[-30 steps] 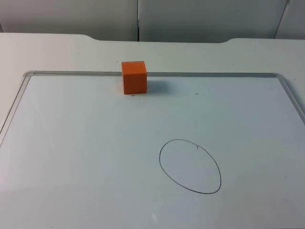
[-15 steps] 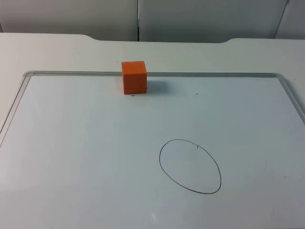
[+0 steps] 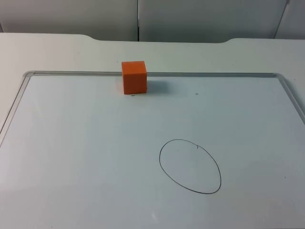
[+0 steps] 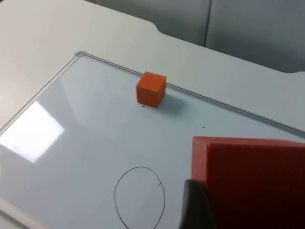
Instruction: Pick up one cube with the left hand and another cube with the right hand. First place the cube in the right hand at the target position, then stack the cube in the left hand on top.
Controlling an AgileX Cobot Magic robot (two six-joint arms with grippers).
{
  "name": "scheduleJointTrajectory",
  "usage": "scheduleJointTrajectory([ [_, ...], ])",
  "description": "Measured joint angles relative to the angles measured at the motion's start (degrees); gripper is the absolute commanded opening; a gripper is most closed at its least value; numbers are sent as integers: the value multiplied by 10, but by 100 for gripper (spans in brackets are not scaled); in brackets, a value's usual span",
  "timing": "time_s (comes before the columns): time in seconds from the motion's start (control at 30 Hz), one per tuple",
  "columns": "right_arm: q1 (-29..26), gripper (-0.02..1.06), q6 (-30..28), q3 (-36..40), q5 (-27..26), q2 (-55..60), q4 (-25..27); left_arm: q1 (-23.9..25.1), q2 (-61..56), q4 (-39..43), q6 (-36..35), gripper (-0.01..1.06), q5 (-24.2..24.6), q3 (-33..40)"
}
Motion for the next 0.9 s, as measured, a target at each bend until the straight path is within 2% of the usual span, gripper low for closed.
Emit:
scheduleJointTrajectory([
  [0.07,0,0,17,0,-4,0,-10,0,0,0,0,99,0,0],
  [0.53,0,0,13,0,-12,0,-15,0,0,-1,0,99,0,0],
  [0.67,0,0,12,0,-20,0,-15,0,0,-29,4,99,-4,0],
  [0.73,0,0,12,0,-25,0,-15,0,7,-58,23,99,-27,-13],
  [0.8,0,0,12,0,-28,0,-15,0,34,-100,52,99,-70,-34],
  [0.83,0,0,12,0,-28,0,-15,0,34,-100,52,99,-70,-34],
  [0.9,0,0,12,0,-29,0,-15,0,70,-154,101,99,-118,-62],
])
